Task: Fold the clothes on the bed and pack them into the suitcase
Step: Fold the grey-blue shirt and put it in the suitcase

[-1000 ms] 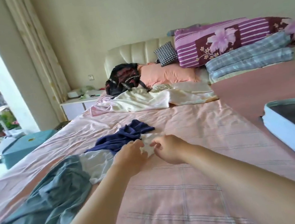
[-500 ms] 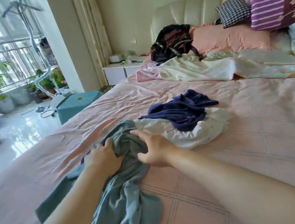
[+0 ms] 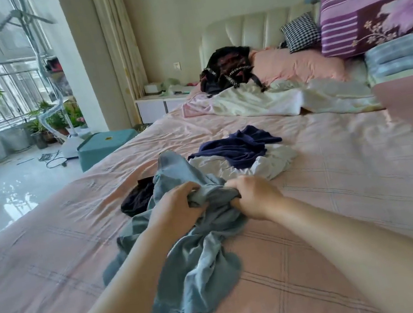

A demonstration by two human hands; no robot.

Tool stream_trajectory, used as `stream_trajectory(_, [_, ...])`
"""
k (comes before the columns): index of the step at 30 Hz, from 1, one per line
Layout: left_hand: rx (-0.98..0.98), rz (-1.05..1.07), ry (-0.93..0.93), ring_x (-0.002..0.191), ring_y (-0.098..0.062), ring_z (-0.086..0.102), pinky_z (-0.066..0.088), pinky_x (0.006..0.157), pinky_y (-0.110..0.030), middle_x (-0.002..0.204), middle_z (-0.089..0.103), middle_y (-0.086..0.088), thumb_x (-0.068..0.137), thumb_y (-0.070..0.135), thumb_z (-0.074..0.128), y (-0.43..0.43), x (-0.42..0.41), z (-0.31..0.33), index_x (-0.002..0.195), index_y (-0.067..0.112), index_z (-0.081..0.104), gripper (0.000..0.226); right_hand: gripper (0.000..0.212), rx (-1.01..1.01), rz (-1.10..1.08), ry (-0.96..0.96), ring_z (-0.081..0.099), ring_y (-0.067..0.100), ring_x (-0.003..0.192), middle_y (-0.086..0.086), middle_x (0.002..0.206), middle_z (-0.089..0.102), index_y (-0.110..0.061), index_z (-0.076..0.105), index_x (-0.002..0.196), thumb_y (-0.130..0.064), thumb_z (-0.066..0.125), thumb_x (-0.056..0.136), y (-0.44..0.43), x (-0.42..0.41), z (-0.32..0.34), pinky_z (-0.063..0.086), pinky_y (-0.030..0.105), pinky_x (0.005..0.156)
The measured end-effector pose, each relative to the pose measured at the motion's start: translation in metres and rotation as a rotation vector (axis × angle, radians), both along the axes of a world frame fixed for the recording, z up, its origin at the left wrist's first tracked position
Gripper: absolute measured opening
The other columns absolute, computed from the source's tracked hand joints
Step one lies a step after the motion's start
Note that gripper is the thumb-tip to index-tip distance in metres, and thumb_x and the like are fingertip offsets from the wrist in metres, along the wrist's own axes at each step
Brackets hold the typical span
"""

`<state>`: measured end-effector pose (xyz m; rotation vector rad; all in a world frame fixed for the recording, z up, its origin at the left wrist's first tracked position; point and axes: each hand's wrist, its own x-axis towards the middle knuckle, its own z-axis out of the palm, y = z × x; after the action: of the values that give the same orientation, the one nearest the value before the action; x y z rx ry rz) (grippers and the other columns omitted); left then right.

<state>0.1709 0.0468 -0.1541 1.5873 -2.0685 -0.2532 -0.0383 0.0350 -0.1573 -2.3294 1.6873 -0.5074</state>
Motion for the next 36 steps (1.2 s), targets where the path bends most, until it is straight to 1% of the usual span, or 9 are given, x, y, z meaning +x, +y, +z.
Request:
stream_trajectory(4, [0.05, -0.166, -0.05, 0.09, -0.015, 0.062, 0.054, 0.075, -0.032, 0.101, 0.068, 0.011, 0.089, 0.038, 0.067, 0.045, -0.042, 0.014, 0.118, 0.033, 0.063, 0.03, 0.006, -0.027, -0.057, 0.167, 0.055, 0.022, 0.08, -0.004, 0.089, 0.056, -0.028, 0.057, 0.08, -0.023, 0.056, 0.084, 0.064, -0.05, 0.02, 0.04, 0.031, 0.06])
stream_trajectory(9, [0.189, -0.356, -0.146, 0.111, -0.021, 0.059, 0.048, 0.092, -0.033, 0.138, 0.056, 0.004, 0.091, 0.037, 0.066, 0.088, -0.096, 0.016, 0.145, 0.032, 0.038, 0.062, 0.022, -0.094, -0.29, 0.284, 0.055, 0.029, 0.083, 0.0, 0.093, 0.048, -0.028, 0.061, 0.095, -0.012, 0.048, 0.088, 0.125, -0.124, 0.041, 0.04, 0.032, 0.062])
stream_trajectory(14, [0.305, -0.381, -0.194, 0.12, -0.023, 0.055, 0.046, 0.1, -0.037, 0.145, 0.048, -0.002, 0.092, 0.035, 0.064, 0.119, -0.121, -0.001, 0.152, 0.029, 0.027, 0.071, 0.055, -0.048, -0.571, 0.051, 0.05, 0.033, 0.125, 0.01, 0.145, 0.039, -0.022, 0.042, 0.148, -0.008, 0.049, 0.096, 0.171, -0.186, 0.034, 0.047, 0.041, 0.102])
stream_trajectory(16, [0.389, -0.414, -0.224, 0.125, -0.02, 0.052, 0.044, 0.105, -0.035, 0.147, 0.047, 0.002, 0.087, 0.044, 0.069, 0.126, -0.126, -0.014, 0.15, 0.031, 0.034, 0.072, 0.066, 0.002, -0.521, 0.003, 0.041, 0.029, 0.137, 0.006, 0.155, 0.029, -0.022, 0.032, 0.155, -0.011, 0.054, 0.095, 0.189, -0.187, 0.023, 0.038, 0.036, 0.111])
stream_trajectory(21, [0.537, -0.497, -0.353, 0.136, -0.016, 0.041, 0.036, 0.114, -0.039, 0.152, 0.036, 0.012, 0.062, 0.062, 0.082, 0.135, -0.131, -0.036, 0.152, 0.036, 0.03, 0.107, 0.052, -0.072, -0.253, 0.079, 0.04, 0.02, 0.136, -0.004, 0.145, 0.038, -0.027, 0.058, 0.132, -0.018, 0.058, 0.081, 0.22, -0.161, -0.017, 0.033, 0.029, 0.111])
stream_trajectory(27, [0.494, -0.552, -0.314, 0.136, -0.012, 0.037, 0.034, 0.115, -0.037, 0.148, 0.035, 0.018, 0.06, 0.057, 0.086, 0.134, -0.118, -0.047, 0.15, 0.041, 0.032, 0.106, 0.078, 0.056, -0.078, 0.279, 0.005, 0.021, 0.154, 0.0, 0.167, 0.008, -0.042, 0.039, 0.15, -0.03, 0.055, 0.074, 0.227, -0.149, -0.071, 0.002, 0.034, 0.12])
stream_trajectory(29, [0.494, -0.579, -0.39, 0.132, -0.012, 0.039, 0.035, 0.114, -0.038, 0.146, 0.036, 0.017, 0.059, 0.053, 0.088, 0.134, -0.115, -0.046, 0.15, 0.041, 0.032, 0.108, 0.061, -0.055, -0.104, 0.178, 0.024, 0.022, 0.15, 0.001, 0.162, 0.032, -0.037, 0.059, 0.137, -0.019, 0.043, 0.08, 0.225, -0.151, -0.083, 0.012, 0.033, 0.117])
stream_trajectory(32, [0.366, -0.519, -0.427, 0.116, -0.013, 0.051, 0.045, 0.101, -0.032, 0.129, 0.053, 0.013, 0.066, 0.047, 0.084, 0.143, -0.12, -0.039, 0.138, 0.037, 0.049, 0.08, 0.052, -0.304, -0.089, 0.118, 0.064, 0.023, 0.114, -0.004, 0.118, 0.072, -0.026, 0.078, 0.097, -0.009, 0.034, 0.077, 0.214, -0.158, -0.074, 0.038, 0.037, 0.098])
stream_trajectory(36, [0.185, -0.489, -0.324, 0.079, -0.017, 0.063, 0.046, 0.062, -0.024, 0.088, 0.069, 0.001, 0.082, 0.027, 0.067, 0.169, -0.139, -0.024, 0.088, 0.017, 0.064, 0.012, 0.037, -0.306, -0.122, 0.079, 0.064, 0.02, 0.081, -0.01, 0.08, 0.073, -0.022, 0.074, 0.071, -0.001, 0.044, 0.063, 0.217, -0.17, -0.04, 0.048, 0.035, 0.082])
